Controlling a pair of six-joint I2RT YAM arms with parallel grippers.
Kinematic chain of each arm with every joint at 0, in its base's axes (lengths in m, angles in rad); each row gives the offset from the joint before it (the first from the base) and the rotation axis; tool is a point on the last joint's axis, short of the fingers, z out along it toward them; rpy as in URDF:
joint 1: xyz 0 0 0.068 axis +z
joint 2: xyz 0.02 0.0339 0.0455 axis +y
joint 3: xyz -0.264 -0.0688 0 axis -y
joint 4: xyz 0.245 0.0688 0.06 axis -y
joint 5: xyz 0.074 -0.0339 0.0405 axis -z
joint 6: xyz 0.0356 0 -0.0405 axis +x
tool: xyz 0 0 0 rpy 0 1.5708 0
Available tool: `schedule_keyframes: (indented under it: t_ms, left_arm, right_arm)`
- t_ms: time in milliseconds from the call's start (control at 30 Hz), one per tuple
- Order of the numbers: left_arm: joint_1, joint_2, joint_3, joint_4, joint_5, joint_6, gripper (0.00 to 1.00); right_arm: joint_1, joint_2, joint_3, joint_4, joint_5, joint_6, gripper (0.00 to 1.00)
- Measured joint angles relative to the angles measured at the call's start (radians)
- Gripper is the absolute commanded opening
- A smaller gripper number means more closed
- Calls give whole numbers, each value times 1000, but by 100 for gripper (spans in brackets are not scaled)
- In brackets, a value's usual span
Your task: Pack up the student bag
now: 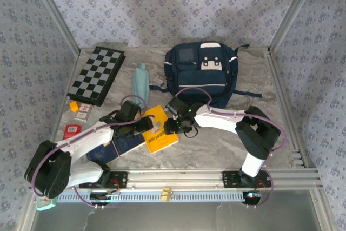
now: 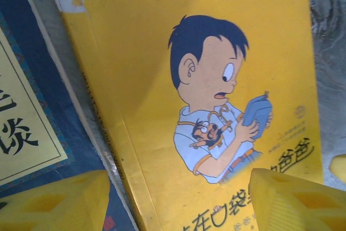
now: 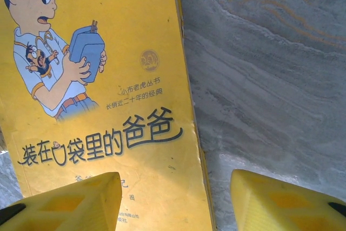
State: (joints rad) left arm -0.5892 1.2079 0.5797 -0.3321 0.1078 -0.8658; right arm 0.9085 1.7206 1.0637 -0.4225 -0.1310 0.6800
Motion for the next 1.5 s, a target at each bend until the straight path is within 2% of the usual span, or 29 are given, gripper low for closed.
schedule_keyframes:
  t_ms: [300,533,767,933,1233,1500]
  left_arm:
    - [-20,105,23,47,1,-6,69]
    - [-70,219,113,90,13,-7,69]
    - [-79,229,130,100,3,-7,68]
    - [-79,241,135,101,1,-8,68]
    - [-79,259,142,110,4,-7,66]
    - [-81,275,159,97,-15,11,66]
  right_arm:
    - [-8,-1,-20,16,-10,0,60]
    - [-69,-17,-95,59,-69,4,61]
    - [-118,-92,-171,110,-125,15,62]
    - [-153,-89,-175,126,-141,18,63]
    - [-143,-35,-135,143,-180,18,64]
    - [-120,-65,-127,105,-179,14,64]
